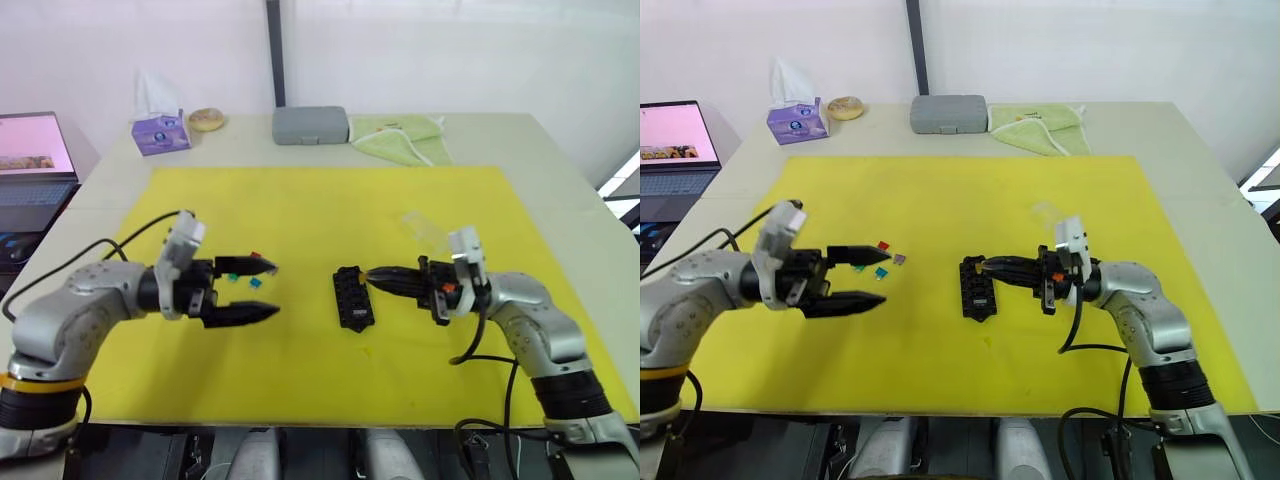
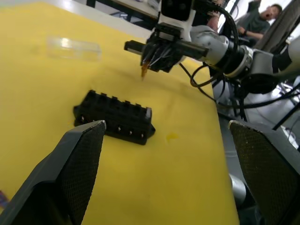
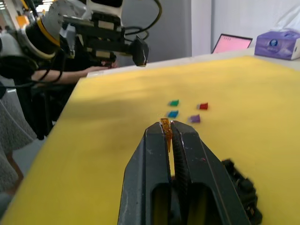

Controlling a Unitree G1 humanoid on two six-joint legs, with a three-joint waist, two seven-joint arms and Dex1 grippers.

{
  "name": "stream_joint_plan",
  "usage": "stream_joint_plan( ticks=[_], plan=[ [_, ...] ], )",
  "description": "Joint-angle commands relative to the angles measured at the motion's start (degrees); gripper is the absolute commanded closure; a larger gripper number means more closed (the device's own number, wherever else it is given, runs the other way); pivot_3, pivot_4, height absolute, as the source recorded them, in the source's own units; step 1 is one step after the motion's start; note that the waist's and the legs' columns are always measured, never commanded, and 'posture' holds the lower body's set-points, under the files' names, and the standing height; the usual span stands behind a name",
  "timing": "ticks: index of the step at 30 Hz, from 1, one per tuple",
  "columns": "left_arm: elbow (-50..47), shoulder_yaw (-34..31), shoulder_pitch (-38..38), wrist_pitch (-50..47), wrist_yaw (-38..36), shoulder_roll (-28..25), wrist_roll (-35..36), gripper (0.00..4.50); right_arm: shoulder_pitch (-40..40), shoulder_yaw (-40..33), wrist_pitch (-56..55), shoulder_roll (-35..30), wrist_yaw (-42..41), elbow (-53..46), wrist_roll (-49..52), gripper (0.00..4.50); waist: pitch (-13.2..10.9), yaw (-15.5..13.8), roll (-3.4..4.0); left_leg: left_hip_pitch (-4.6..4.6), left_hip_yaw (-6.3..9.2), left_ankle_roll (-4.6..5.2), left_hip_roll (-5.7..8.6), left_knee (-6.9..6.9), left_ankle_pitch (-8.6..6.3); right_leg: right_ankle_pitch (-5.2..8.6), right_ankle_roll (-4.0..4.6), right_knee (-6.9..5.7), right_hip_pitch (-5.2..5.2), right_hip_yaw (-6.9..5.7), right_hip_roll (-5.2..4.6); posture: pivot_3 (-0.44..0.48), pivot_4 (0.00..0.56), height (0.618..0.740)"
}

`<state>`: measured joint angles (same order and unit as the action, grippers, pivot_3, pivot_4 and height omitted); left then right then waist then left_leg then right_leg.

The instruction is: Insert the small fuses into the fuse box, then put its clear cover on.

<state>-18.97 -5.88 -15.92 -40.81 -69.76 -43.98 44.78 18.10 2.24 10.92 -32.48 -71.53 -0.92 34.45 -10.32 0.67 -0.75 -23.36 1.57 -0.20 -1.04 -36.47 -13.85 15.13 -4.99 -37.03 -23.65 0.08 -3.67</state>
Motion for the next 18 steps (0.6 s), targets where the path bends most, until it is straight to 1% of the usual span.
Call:
stream_joint_plan(
  ticks=[1,9,18],
  plan=[
    [-3.3,1.0,1.7,2.6,-0.6,-0.5,-1.1,0.08,-0.2,0.0,-3.4,1.4,-1.3,-0.1,-1.4,4.50,0.0,0.1,0.01,0.00,0.01,-0.01,0.00,0.00,0.01,0.00,0.00,0.00,0.00,0.00,0.00,0.000,0.150,0.740],
    [-3.9,2.1,2.6,3.3,-0.7,-1.2,-0.9,0.08,-1.1,0.9,-8.4,3.4,-2.5,2.5,-5.0,4.50,0.0,0.1,0.00,0.02,0.02,-0.02,0.00,0.01,0.01,0.00,0.01,-0.01,0.01,-0.02,0.01,0.000,0.150,0.740],
    [-4.2,2.1,2.6,2.8,-0.7,-1.9,-0.5,0.08,-0.7,1.3,-11.7,4.3,-3.5,6.0,-7.3,4.50,0.0,0.1,0.00,0.04,0.02,-0.02,0.00,0.00,0.01,0.00,0.01,-0.02,0.03,-0.02,0.02,0.000,0.150,0.740]
  ],
)
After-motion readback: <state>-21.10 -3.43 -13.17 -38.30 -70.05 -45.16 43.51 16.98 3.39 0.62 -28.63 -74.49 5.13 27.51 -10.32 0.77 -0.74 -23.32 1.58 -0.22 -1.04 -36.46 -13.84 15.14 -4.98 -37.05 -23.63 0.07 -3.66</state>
